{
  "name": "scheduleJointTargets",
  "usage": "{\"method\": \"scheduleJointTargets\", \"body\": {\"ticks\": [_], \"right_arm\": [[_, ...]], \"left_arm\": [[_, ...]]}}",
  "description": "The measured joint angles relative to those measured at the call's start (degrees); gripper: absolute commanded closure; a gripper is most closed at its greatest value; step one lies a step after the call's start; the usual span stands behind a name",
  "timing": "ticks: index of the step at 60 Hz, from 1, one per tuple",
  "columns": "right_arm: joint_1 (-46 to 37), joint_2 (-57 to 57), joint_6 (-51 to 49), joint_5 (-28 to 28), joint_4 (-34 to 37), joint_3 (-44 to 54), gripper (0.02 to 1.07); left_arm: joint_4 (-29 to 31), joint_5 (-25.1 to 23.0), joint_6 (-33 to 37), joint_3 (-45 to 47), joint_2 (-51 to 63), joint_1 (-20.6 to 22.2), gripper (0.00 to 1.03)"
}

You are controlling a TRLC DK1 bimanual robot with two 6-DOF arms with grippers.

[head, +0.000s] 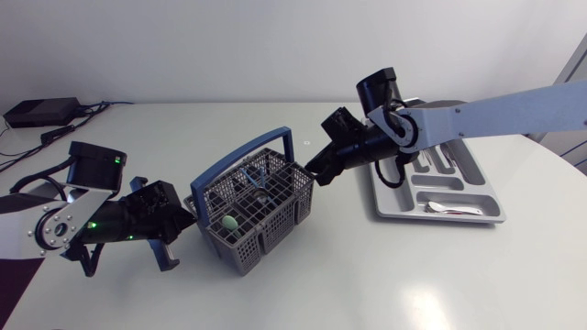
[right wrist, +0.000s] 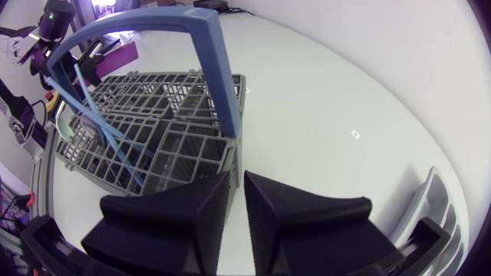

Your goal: Unload the cutlery basket into the drawer organizer.

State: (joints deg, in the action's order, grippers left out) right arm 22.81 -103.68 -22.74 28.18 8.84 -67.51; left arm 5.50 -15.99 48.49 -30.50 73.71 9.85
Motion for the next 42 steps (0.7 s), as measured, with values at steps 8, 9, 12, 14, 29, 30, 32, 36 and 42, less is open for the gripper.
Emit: {"method": "scheduleJointTargets", "body": {"ticks": [8,9,12,14,29,30,32,36,42], "right_arm": [[-0.02,1.79,0.00,-0.17,0.59,1.86,0.85],[-0.02,1.97,0.00,-0.17,0.61,2.01,0.85],[-0.02,2.64,0.00,-0.20,0.98,2.73,0.85],[0.00,3.15,0.00,-0.15,1.33,3.21,0.85],[2.08,6.78,0.04,-1.42,1.95,6.75,0.85],[2.25,7.02,0.04,-1.22,2.10,7.06,0.85],[2.67,7.39,0.07,-0.96,2.19,7.58,0.85],[3.76,8.31,0.07,-0.52,2.56,8.55,0.85],[4.76,9.40,0.24,0.26,2.73,9.90,0.85]], "left_arm": [[-2.34,0.48,0.00,-1.33,2.78,-0.48,0.84],[-2.49,0.61,0.00,-1.49,3.10,-0.48,0.84],[-2.93,1.03,-0.02,-2.25,4.20,-0.59,0.84],[-2.93,1.25,-0.02,-2.75,4.96,-0.68,0.84],[-4.15,-0.26,-0.04,-6.86,11.85,-3.56,0.84],[-4.22,-0.31,-0.07,-7.26,12.39,-3.85,0.84],[-4.50,0.00,-0.04,-7.78,13.29,-4.13,0.84],[-5.18,-0.02,-0.26,-9.11,14.95,-5.09,0.84],[-5.42,-0.04,-0.26,-10.86,16.81,-6.03,0.84]]}}
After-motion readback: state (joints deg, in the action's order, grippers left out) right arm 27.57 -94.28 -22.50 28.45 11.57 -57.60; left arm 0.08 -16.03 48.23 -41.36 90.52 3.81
